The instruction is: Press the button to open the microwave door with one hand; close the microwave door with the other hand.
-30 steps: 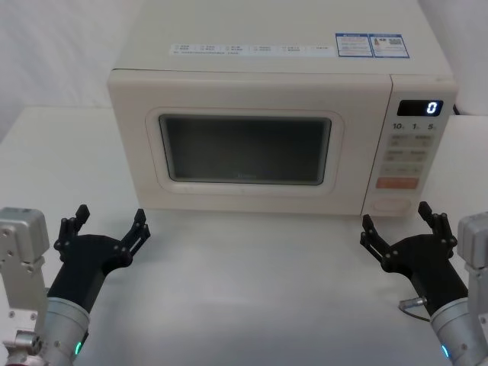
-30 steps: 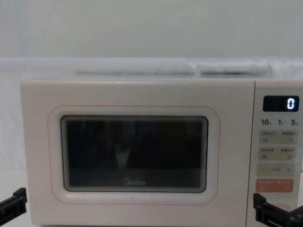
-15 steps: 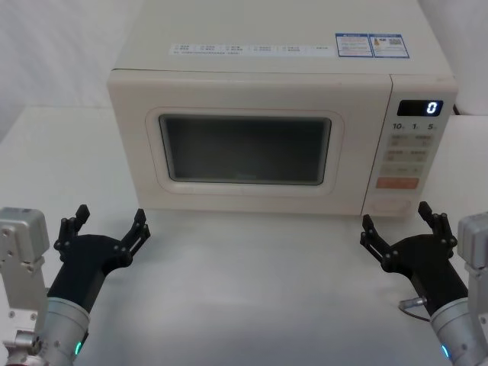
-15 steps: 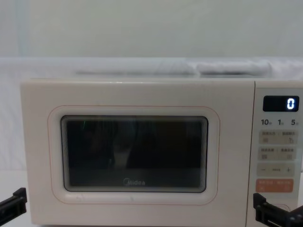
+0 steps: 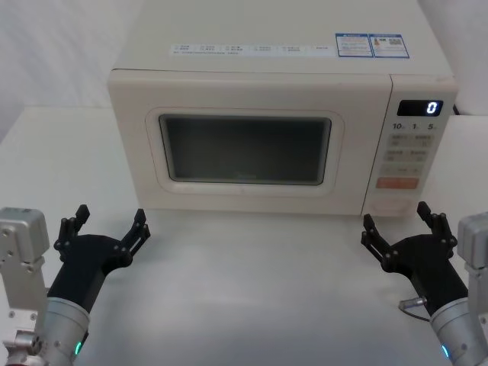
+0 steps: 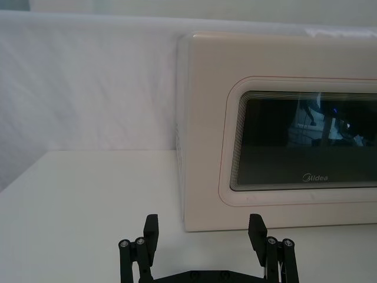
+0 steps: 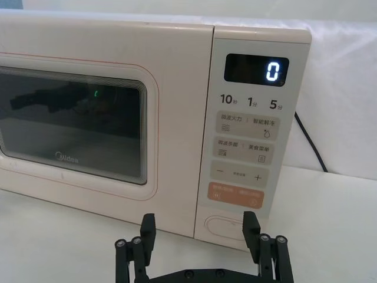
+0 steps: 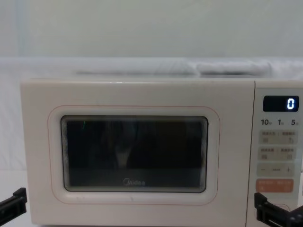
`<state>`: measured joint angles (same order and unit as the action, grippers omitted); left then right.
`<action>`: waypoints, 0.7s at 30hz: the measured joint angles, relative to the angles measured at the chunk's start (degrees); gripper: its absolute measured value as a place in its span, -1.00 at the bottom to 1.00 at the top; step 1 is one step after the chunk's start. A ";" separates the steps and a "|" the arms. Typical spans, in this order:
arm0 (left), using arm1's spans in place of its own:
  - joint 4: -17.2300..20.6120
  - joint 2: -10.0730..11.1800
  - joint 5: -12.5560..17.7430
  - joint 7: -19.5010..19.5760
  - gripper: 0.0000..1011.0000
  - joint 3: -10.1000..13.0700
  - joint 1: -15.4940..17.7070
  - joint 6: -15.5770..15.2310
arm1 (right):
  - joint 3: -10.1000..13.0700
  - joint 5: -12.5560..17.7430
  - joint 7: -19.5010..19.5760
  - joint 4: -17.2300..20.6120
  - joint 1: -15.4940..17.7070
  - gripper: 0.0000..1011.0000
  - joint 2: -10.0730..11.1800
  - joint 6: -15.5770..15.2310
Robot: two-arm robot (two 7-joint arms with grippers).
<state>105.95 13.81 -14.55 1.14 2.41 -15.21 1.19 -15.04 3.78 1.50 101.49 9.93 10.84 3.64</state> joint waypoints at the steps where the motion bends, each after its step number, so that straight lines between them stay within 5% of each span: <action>1: 0.00 0.00 0.00 0.00 0.98 0.00 0.00 0.00 | 0.00 0.00 0.00 0.00 0.00 0.90 0.00 0.00; 21: 0.00 0.00 0.00 0.00 0.98 0.00 0.00 0.00 | 0.00 0.00 0.00 0.00 0.00 -0.26 0.01 0.00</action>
<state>105.95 13.81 -14.55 1.14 2.41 -15.21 1.19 -15.04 3.78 1.50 101.49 9.93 10.85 3.65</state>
